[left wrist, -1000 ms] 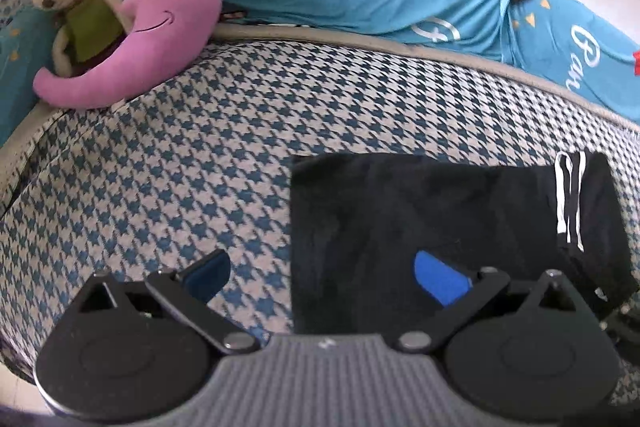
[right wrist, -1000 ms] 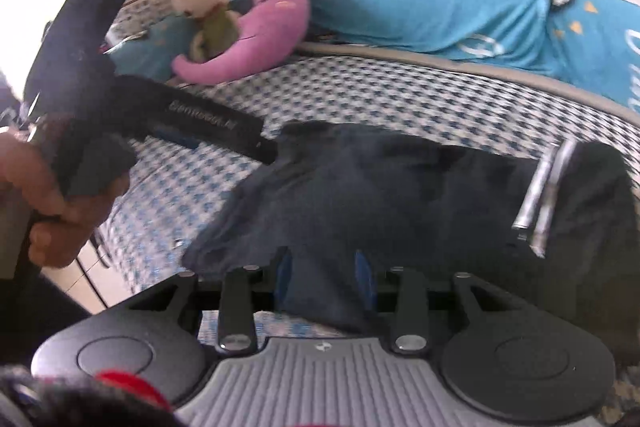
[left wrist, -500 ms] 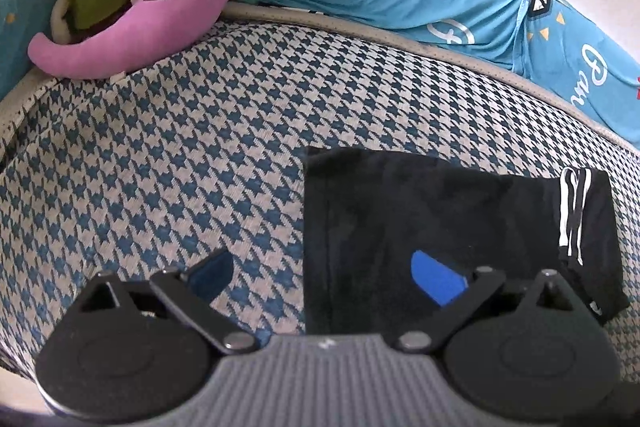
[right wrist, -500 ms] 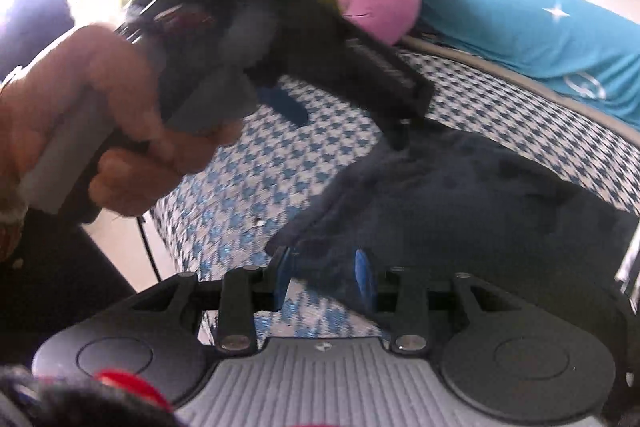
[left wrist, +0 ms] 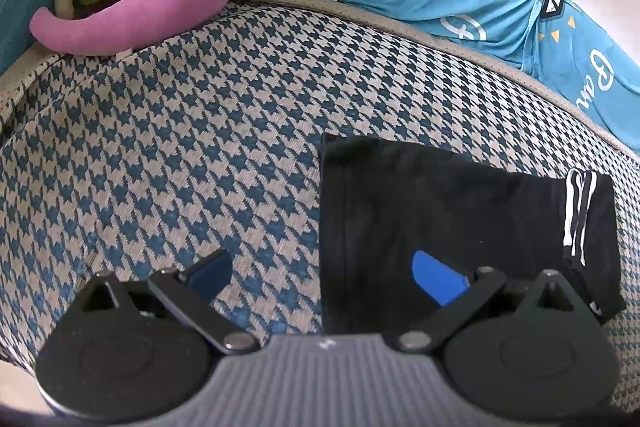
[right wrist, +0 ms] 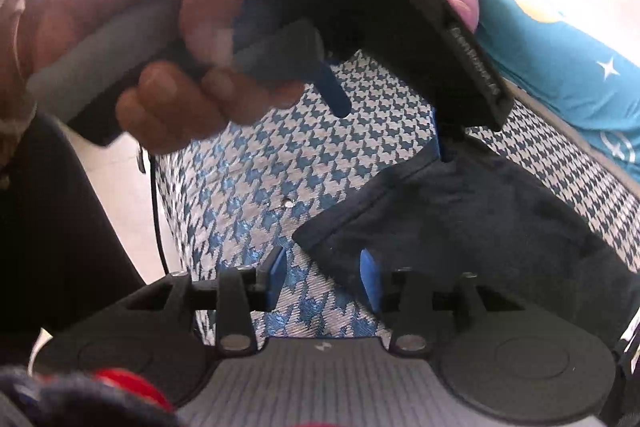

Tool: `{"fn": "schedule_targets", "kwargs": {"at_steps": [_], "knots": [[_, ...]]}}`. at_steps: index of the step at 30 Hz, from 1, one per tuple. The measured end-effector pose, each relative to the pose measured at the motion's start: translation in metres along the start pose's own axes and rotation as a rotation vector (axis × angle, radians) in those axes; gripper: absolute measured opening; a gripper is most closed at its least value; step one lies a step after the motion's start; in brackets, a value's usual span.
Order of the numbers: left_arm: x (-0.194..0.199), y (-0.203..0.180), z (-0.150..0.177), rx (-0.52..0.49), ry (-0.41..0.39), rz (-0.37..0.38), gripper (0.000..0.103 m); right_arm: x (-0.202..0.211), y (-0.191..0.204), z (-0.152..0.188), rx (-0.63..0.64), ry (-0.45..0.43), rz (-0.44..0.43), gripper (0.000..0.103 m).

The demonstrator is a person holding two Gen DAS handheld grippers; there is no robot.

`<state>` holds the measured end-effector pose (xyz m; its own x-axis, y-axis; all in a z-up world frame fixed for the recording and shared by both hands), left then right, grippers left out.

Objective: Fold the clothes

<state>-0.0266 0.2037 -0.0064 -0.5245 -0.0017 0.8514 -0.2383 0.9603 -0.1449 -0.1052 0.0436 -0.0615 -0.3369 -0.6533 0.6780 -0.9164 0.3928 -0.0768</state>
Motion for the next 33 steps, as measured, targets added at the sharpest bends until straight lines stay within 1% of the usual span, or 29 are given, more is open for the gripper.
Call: {"fn": "schedule_targets", "kwargs": {"at_steps": [6, 10, 11, 12, 14, 16, 21, 24, 26, 30, 31, 33], "knots": [[-0.001, 0.002, 0.001, 0.007, 0.009, 0.010, 0.101, -0.014, 0.011, 0.004, 0.085, -0.006, 0.054, 0.041], [-0.002, 0.004, 0.004, 0.025, 0.024, 0.024, 0.101, -0.020, 0.010, 0.003, 0.083, -0.016, 0.065, 0.039], [-0.002, 0.004, 0.004, 0.030, 0.027, 0.029, 0.101, -0.021, 0.009, 0.003, 0.080, -0.018, 0.067, 0.030], [-0.002, 0.005, 0.004, 0.043, 0.033, 0.047, 0.102, -0.023, 0.009, 0.002, 0.077, -0.020, 0.069, 0.020], [-0.003, 0.007, 0.005, 0.069, 0.043, 0.086, 0.103, -0.023, 0.005, 0.001, 0.051, -0.029, 0.075, 0.011], [-0.003, 0.007, 0.005, 0.088, 0.052, 0.132, 0.103, -0.019, -0.003, -0.003, -0.001, -0.047, 0.076, 0.011], [-0.003, 0.001, 0.008, 0.089, 0.072, 0.210, 0.103, 0.001, -0.039, -0.010, -0.241, -0.100, 0.019, 0.011], [-0.005, -0.005, 0.011, 0.088, 0.099, 0.260, 0.103, 0.008, -0.056, -0.010, -0.329, -0.126, 0.015, 0.011], [-0.009, -0.010, 0.013, 0.101, 0.124, 0.316, 0.103, 0.013, -0.061, -0.010, -0.352, -0.141, 0.010, 0.011], [-0.018, -0.021, 0.016, 0.122, 0.175, 0.410, 0.102, 0.013, -0.061, -0.011, -0.349, -0.146, 0.008, 0.011], [-0.019, -0.024, 0.016, 0.126, 0.185, 0.435, 0.100, 0.011, -0.062, -0.010, -0.341, -0.141, 0.010, 0.011], [-0.021, -0.030, 0.016, 0.134, 0.205, 0.490, 0.089, 0.012, -0.058, -0.009, -0.318, -0.129, 0.013, 0.011]]}}
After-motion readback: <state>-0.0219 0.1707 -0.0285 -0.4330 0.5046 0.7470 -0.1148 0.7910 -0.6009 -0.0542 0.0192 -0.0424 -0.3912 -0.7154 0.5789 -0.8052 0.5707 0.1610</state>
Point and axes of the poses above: each gripper's, at about its wrist camera, not at the fingertips, and x roughly against the way its jaws point, y to its left, z to its underside, the point moved 3 cm from there along -x, roughly the way its jaws point, and after that the axes turned 3 degrees about -x, right-handed, at the moved point
